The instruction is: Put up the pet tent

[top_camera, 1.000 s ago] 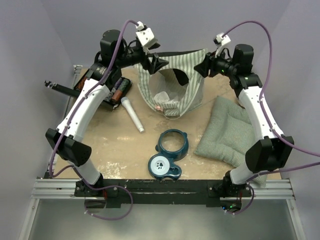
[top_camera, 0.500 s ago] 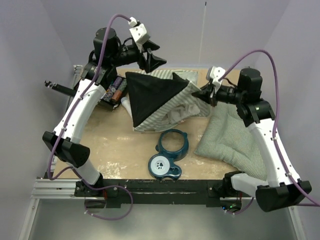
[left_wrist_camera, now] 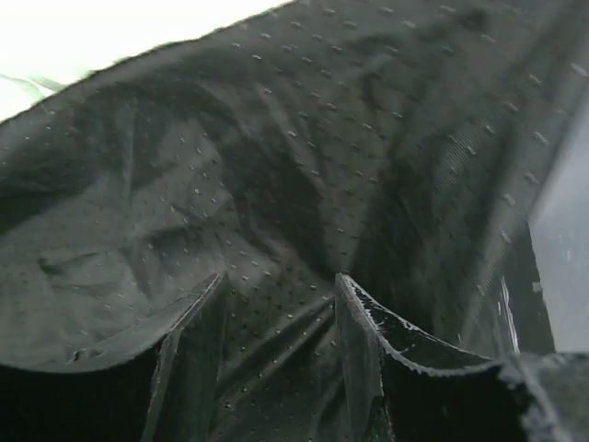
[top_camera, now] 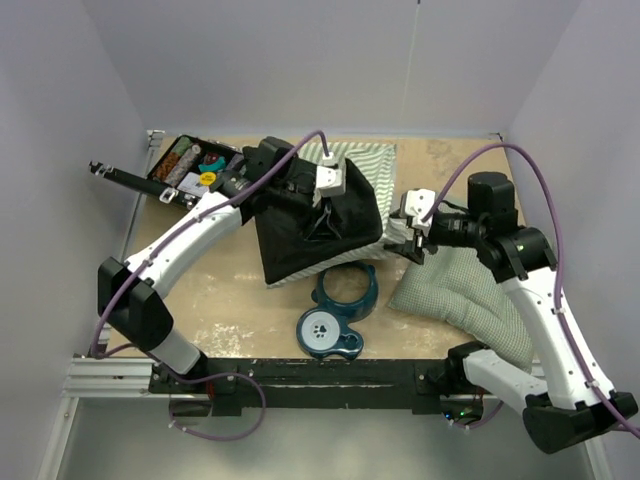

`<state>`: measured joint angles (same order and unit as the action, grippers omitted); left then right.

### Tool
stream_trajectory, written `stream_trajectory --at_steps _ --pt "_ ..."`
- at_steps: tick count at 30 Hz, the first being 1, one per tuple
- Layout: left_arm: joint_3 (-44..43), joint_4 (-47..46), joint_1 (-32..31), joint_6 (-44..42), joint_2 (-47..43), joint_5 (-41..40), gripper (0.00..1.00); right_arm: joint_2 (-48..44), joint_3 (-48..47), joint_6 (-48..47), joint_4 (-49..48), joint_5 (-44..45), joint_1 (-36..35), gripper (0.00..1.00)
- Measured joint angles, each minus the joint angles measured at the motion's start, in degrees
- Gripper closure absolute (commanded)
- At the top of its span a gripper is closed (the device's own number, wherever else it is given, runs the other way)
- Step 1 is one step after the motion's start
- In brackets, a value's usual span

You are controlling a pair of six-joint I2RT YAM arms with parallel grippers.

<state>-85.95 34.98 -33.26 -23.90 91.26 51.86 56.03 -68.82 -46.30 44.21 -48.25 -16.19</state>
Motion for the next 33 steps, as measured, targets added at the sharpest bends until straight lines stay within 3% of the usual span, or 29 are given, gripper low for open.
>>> stream_trajectory --at_steps 5,11,14,16,22,33 --pt "4.9 1.6 -1.5 -5.6 -5.4 -0.3 0.47 3.5 -9.4 0.2 6.4 0.7 0.0 0.21" --pt "6.3 1.7 -1.5 -8.9 -7.5 -1.6 0.48 4.5 -19.9 5.0 6.1 0.9 0.1 0.21" --pt "6.4 2.4 -1.6 -10.4 -7.5 -2.3 0.48 7.6 -29.0 6.4 4.9 1.1 0.3 0.12" --pt "6.5 2.9 -1.7 -11.3 -7.5 -2.6 0.48 8.9 -32.8 8.4 2.6 1.3 0.5 0.13" --pt "7.3 4.0 -2.8 -14.5 -7.8 -2.9 0.48 12.0 -31.6 15.9 -6.6 3.9 0.5 0.21" --pt "9.0 5.1 -5.8 -17.8 -8.8 -4.7 0.48 38.2 -29.2 22.9 -15.1 9.6 -1.9 0.2"
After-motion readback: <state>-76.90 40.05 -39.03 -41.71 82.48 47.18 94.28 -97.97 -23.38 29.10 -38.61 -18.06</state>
